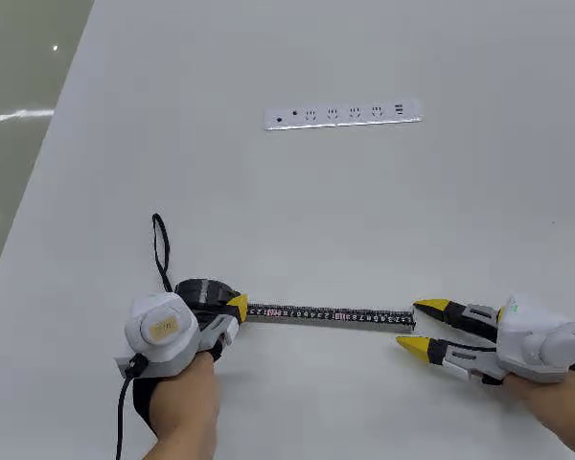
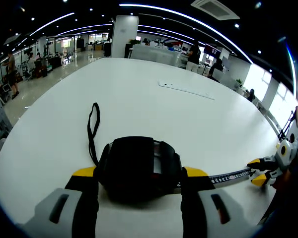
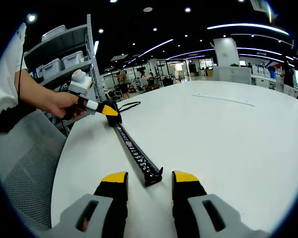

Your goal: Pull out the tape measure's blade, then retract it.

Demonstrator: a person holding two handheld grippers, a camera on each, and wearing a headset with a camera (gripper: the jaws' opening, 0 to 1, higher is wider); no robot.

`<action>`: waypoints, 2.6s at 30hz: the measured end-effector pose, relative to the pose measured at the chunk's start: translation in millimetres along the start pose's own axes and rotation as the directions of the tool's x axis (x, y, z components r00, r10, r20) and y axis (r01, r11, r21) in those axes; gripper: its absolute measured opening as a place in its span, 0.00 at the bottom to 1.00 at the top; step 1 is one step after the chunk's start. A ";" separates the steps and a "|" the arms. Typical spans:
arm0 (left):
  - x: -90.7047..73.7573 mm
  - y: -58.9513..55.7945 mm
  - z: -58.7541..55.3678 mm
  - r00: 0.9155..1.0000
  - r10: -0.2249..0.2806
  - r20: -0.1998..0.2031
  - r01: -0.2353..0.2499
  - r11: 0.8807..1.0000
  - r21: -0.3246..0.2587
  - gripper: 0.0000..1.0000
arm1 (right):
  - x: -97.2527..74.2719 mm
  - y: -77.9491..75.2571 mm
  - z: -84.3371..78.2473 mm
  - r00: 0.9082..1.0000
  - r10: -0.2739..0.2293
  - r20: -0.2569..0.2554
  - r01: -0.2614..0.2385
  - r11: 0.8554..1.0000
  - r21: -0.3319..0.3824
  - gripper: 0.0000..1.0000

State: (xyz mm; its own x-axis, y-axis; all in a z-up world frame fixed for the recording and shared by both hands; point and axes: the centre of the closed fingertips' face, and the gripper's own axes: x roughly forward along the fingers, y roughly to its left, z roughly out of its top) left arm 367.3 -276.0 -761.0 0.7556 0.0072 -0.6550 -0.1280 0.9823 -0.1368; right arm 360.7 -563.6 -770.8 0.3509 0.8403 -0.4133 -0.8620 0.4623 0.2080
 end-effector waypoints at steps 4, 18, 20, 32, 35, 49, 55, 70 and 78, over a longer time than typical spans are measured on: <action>-0.1 0.0 -0.1 1.000 0.000 -0.001 0.000 1.000 -0.001 0.65 | 0.7 -2.1 -0.8 1.000 0.014 0.002 -0.014 1.000 -0.004 0.30; 0.3 0.8 0.1 1.000 0.003 -0.001 -0.003 1.000 -0.001 0.65 | 2.5 -2.0 -3.6 0.997 0.075 -0.017 -0.076 0.997 -0.031 0.14; 0.2 1.0 0.1 1.000 0.003 -0.001 -0.003 1.000 -0.001 0.65 | 2.8 -1.0 -2.7 0.997 0.078 -0.015 -0.079 0.996 -0.033 0.13; 0.7 1.2 -0.1 1.000 0.003 -0.002 -0.003 1.000 0.000 0.64 | 3.7 -0.8 -2.5 0.997 0.079 -0.009 -0.080 0.996 -0.048 0.13; 0.5 0.9 -0.1 1.000 0.003 -0.001 -0.003 1.000 0.001 0.64 | 3.3 -1.2 -2.7 0.997 0.080 -0.009 -0.081 0.996 -0.048 0.13; 0.4 0.7 -0.9 1.000 0.002 -0.004 -0.002 1.000 0.006 0.63 | 19.8 11.2 4.2 0.992 0.124 -0.010 -0.124 0.990 -0.064 0.13; 0.5 0.8 -1.1 1.000 0.002 -0.003 -0.002 1.000 0.006 0.63 | 29.2 15.5 7.6 0.991 0.135 -0.007 -0.135 0.988 -0.071 0.13; 1.2 0.8 -0.9 1.000 0.000 -0.006 0.000 1.000 0.004 0.63 | 42.4 19.6 11.3 0.988 0.153 -0.008 -0.153 0.985 -0.080 0.13; 0.9 0.6 -0.4 1.000 0.001 -0.007 -0.001 1.000 0.003 0.63 | 46.4 21.2 12.0 0.988 0.157 -0.008 -0.157 0.984 -0.081 0.12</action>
State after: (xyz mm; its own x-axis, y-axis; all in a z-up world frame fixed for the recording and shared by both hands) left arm 367.6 -275.4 -761.9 0.7510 0.0065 -0.6602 -0.1268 0.9828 -0.1345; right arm 363.1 -511.4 -774.9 0.2084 0.9003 -0.3822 -0.9332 0.3000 0.1978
